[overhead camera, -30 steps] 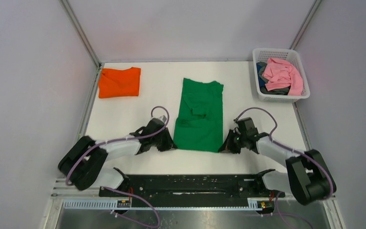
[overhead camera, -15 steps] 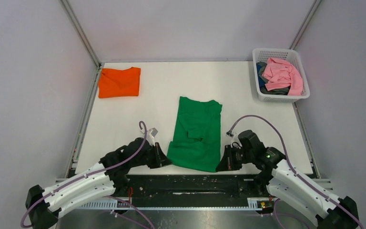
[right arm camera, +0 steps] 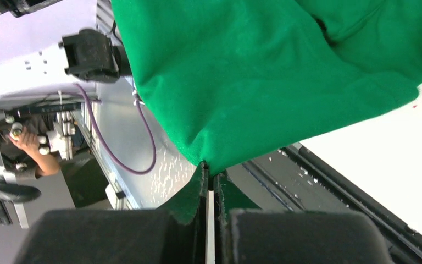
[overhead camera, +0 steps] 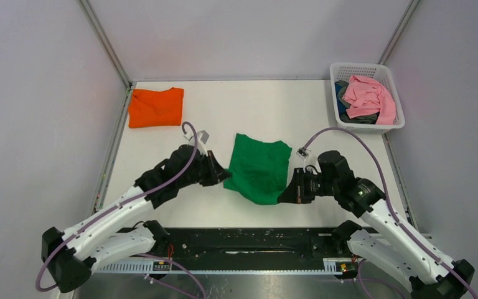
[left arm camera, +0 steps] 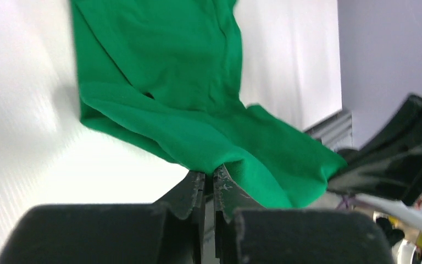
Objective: Fold and stack the t-shirts
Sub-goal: Fold the long partially folded tshirt into a neat square
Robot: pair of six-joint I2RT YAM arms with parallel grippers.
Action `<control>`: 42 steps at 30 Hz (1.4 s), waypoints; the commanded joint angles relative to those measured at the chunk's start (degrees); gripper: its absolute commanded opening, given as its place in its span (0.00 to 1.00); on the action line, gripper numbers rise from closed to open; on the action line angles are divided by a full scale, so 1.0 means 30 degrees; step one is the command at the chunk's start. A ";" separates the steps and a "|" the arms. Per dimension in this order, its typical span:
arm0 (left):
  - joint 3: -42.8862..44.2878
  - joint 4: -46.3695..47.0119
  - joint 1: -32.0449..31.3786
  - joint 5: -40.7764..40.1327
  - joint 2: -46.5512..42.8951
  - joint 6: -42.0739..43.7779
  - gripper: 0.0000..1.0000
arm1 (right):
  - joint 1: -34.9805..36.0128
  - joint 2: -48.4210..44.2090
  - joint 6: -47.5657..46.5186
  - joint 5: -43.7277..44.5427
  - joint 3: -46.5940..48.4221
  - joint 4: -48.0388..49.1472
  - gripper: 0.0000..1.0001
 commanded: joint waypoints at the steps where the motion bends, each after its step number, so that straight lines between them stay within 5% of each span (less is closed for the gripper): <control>1: 0.1021 0.2740 0.2619 0.2014 0.2042 0.1330 0.00 | -0.1541 0.1254 -0.0185 -0.0219 0.1241 0.1429 0.00; 9: 0.3374 0.4113 0.5386 0.3995 0.6751 0.2363 0.00 | -0.5433 0.4131 0.0969 -0.3792 0.0808 0.4807 0.00; 21: 0.7437 0.5390 0.7226 0.6126 1.3257 0.2920 0.00 | -0.9131 0.9302 0.2567 -0.5473 0.0378 1.0357 0.00; 36: 1.5065 0.4488 0.8086 0.7848 2.3192 0.2693 0.00 | -1.1916 1.8025 0.4047 -0.3959 0.1243 1.6452 0.00; 40: 1.6928 0.4044 0.8086 0.7981 2.4571 0.2767 0.18 | -1.2519 1.9068 0.3455 -0.2669 0.1988 1.5808 0.13; 42: 1.7714 0.3891 0.8088 0.8359 2.4829 0.2779 0.39 | -1.2624 1.9132 0.3242 -0.2147 0.2598 1.5206 0.21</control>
